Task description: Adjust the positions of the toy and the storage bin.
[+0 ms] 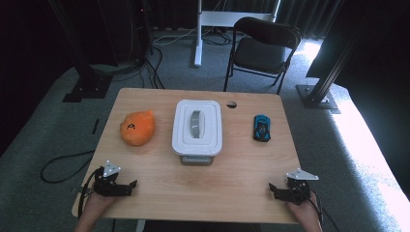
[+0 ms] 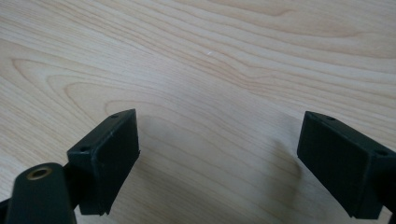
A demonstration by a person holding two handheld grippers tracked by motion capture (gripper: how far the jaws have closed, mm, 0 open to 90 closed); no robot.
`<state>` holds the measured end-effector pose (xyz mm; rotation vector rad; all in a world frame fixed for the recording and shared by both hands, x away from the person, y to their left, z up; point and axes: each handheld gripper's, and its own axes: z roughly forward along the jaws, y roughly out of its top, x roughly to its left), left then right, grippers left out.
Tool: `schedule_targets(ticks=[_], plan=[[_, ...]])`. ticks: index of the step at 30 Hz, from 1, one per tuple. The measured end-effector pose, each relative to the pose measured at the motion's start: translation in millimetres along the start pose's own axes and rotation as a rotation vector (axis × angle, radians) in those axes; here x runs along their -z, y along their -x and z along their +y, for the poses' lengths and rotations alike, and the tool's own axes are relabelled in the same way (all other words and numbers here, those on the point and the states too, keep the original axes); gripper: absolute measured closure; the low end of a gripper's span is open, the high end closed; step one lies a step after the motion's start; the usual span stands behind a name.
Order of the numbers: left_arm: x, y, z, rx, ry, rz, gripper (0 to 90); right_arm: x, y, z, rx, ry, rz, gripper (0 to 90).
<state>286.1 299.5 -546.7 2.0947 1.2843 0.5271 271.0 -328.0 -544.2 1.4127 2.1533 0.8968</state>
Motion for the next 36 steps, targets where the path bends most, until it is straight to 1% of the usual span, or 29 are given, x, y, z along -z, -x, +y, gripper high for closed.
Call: schedule_targets(ticks=[1, 5, 6, 9, 11, 12, 13, 14, 15, 16, 18, 19, 21, 22, 24, 26, 27, 32, 34, 36], plan=[[0.0, 0.0, 0.0, 0.000, 0.000, 0.000, 0.3, -0.8, 0.2, 1.0, -0.009, -0.004, 0.009, 12.2], [0.0, 0.0, 0.0, 0.000, 0.000, 0.000, 0.3, -3.5, -1.9, 5.9, -0.011, -0.011, 0.001, 12.4], [0.0, -0.1, 0.0, 0.000, 0.000, 0.000, 0.4, -4.1, -2.2, 8.0, -0.012, -0.017, 0.007, 12.4], [0.0, -0.1, 0.0, -0.001, 0.000, -0.001, 0.4, -4.9, -3.3, 13.7, -0.017, -0.014, 0.001, 13.3], [0.0, -0.1, 0.0, 0.000, 0.000, -0.001, 0.3, -5.7, -3.8, 16.7, -0.023, -0.013, -0.012, 13.3], [0.0, -0.1, 0.0, 0.000, 0.000, 0.000, 0.3, -6.5, -3.4, 17.8, -0.023, -0.017, -0.005, 13.2], [0.0, -0.1, 0.0, 0.000, 0.000, 0.000, 0.3, -6.5, -3.4, 17.8, -0.023, -0.017, -0.005, 13.2], [0.0, -0.1, 0.0, 0.000, 0.000, 0.000, 0.3, -7.8, -3.8, 19.6, -0.022, -0.025, -0.015, 13.2], [0.0, -0.1, 0.0, -0.001, 0.000, -0.001, 0.4, -8.4, -3.4, 20.4, -0.024, -0.030, -0.008, 13.2], [0.0, -0.1, 0.0, 0.000, 0.000, -0.001, 0.4, -8.7, -3.4, 21.2, -0.023, -0.027, -0.013, 13.2], [0.0, -0.1, 0.0, 0.000, 0.000, 0.000, 0.4, -9.2, -2.8, 23.2, -0.025, -0.031, -0.009, 13.2], [0.0, -0.1, 0.0, 0.000, 0.000, -0.001, 0.3, -9.1, -2.7, 24.2, -0.026, -0.026, -0.016, 13.1], [0.0, -0.1, 0.0, 0.000, 0.000, -0.001, 0.3, -8.6, -2.1, 26.2, -0.034, -0.020, -0.009, 13.1], [0.0, -0.1, 0.0, -0.001, 0.000, -0.001, 0.4, -8.7, -2.0, 27.3, -0.033, -0.016, -0.022, 13.1], [0.0, -0.1, 0.0, 0.000, 0.000, -0.001, 0.3, -9.1, -0.8, 30.1, -0.043, -0.018, -0.019, 13.0], [0.0, -0.1, 0.0, 0.000, 0.000, -0.001, 0.4, -9.7, -0.1, 33.0, -0.043, -0.014, -0.030, 13.1], [0.0, -0.1, 0.0, -0.001, 0.000, 0.000, 0.3, -10.1, 0.5, 34.6, -0.049, -0.015, -0.026, 12.9], [0.0, -0.1, 0.0, -0.001, 0.000, -0.001, 0.4, -12.6, 2.8, 43.8, -0.053, -0.007, -0.056, 12.8], [0.0, -0.1, 0.0, -0.001, 0.000, -0.001, 0.3, -13.3, 4.5, 47.9, -0.068, -0.002, -0.057, 12.8], [0.0, 0.0, 0.0, 0.001, 0.000, -0.001, 0.4, -14.5, 5.3, 52.0, -0.073, 0.004, -0.069, 12.8]])
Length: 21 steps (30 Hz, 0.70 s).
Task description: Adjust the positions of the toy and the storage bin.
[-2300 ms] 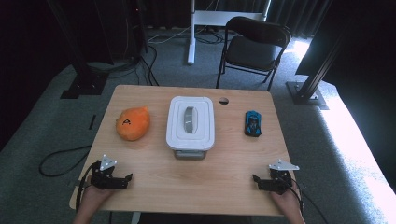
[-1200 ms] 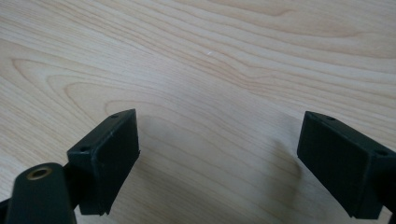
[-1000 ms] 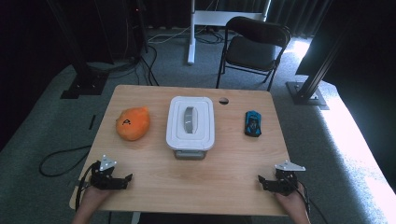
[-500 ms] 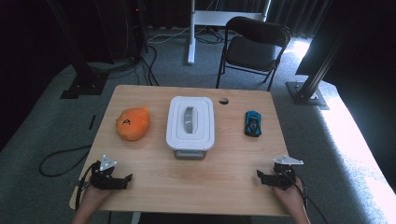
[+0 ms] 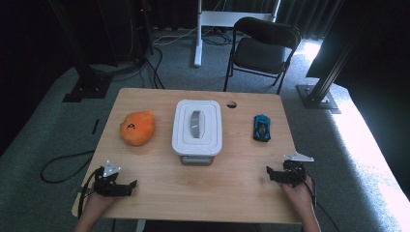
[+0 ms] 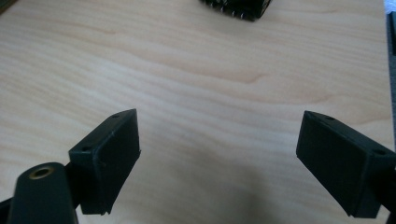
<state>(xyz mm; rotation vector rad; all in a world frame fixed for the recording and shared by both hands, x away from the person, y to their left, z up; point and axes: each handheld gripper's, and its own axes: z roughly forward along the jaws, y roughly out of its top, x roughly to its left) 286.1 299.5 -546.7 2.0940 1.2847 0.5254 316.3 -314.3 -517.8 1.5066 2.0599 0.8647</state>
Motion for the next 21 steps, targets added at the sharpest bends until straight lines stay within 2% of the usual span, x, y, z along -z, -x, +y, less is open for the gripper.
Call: schedule_targets(ticks=[9, 21], plan=[[0.1, -0.2, 0.1, -0.002, -0.002, 0.000, 0.3, -7.8, 2.4, 16.2, -0.020, 0.007, -0.041, 12.8], [-0.1, 0.0, 0.0, 0.000, 0.001, 0.001, 0.4, -17.3, 1.1, 41.1, -0.027, 0.026, -0.060, 12.7]])
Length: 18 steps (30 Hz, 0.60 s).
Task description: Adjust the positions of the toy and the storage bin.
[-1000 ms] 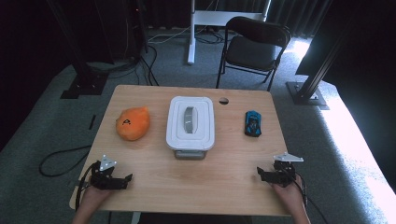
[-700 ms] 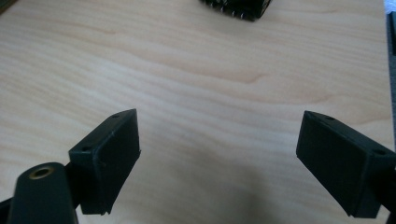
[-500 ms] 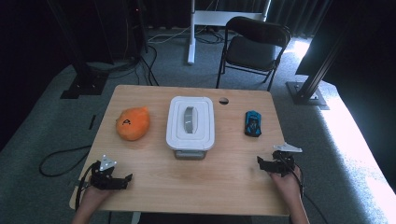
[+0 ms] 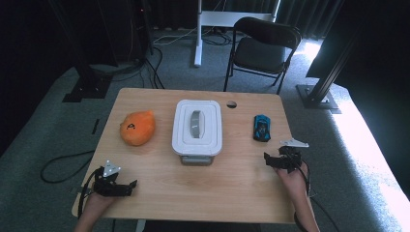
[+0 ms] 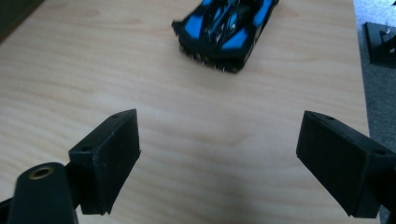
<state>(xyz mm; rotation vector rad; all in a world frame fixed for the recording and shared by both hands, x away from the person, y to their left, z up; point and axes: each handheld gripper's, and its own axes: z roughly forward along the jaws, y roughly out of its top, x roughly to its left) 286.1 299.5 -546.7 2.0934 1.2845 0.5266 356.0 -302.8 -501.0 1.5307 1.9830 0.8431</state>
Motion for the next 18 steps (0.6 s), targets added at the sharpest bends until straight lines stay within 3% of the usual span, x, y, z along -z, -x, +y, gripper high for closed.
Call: schedule_targets(ticks=[9, 18], plan=[[0.0, 0.0, 0.0, 0.000, 0.000, 0.000, 0.3, -11.3, -4.3, 18.5, -0.010, 0.010, -0.006, 12.4], [0.0, 0.0, 0.0, 0.000, 0.000, 0.000, 0.3, -25.2, -7.0, 31.9, -0.050, 0.020, -0.015, 12.4]])
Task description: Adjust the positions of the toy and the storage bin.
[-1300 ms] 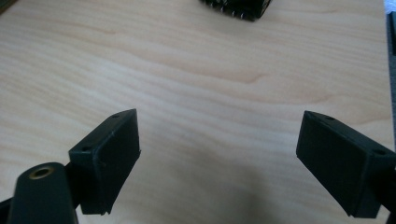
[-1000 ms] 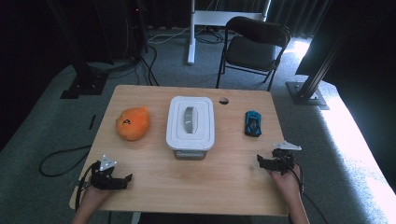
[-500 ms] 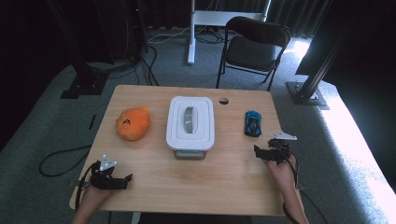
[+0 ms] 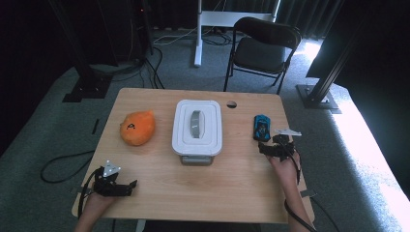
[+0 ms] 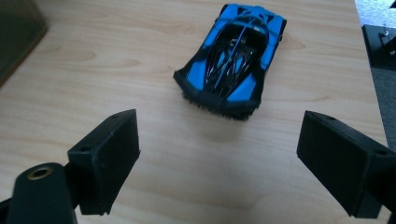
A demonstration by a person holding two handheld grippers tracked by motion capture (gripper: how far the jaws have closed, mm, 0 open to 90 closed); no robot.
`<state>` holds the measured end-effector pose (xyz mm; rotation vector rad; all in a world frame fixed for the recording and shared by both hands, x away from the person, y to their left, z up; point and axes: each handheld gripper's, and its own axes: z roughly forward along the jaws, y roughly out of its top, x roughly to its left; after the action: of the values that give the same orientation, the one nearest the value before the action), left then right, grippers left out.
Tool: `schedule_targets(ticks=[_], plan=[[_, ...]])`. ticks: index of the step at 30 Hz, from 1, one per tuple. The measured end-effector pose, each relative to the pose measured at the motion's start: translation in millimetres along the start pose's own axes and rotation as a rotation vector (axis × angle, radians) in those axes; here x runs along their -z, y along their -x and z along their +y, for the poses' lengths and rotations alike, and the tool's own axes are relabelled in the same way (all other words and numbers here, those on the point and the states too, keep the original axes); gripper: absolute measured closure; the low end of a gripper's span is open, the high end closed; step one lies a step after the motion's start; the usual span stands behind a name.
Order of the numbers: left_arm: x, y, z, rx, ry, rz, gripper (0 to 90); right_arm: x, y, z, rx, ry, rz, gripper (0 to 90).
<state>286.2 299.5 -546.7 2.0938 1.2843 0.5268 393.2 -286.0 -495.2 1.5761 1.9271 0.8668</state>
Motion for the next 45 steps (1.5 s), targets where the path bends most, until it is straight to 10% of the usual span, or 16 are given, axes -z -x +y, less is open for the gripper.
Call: schedule_targets(ticks=[45], plan=[[0.1, -0.3, -0.2, 0.004, 0.000, 0.002, 0.4, -81.6, -1.3, 46.3, -0.087, -0.081, -0.126, 12.3]])
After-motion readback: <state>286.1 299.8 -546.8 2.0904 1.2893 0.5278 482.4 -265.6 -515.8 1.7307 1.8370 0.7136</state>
